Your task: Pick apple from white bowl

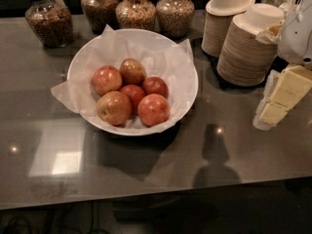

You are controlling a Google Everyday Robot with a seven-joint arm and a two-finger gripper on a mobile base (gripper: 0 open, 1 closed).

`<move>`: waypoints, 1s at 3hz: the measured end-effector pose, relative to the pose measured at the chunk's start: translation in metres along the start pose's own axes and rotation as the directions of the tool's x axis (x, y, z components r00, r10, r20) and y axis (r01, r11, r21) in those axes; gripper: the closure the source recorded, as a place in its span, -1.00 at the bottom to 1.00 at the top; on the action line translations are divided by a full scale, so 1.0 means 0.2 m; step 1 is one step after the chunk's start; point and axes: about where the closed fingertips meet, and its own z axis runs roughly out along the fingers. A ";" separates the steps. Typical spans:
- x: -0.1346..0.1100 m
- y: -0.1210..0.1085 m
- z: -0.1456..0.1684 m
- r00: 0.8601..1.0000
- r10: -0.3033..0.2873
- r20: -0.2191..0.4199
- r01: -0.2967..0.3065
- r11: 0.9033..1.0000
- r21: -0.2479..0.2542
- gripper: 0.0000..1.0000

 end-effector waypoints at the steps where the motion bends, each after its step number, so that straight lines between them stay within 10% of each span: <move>1: -0.20 0.03 0.02 0.988 -0.073 0.140 0.074 0.997 0.000 -1.00; 3: -0.24 0.03 0.03 0.980 -0.083 0.183 0.086 0.996 -0.005 -1.00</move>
Offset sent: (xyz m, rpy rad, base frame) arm 0.0029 0.0316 0.0053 0.0833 -0.0407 0.0829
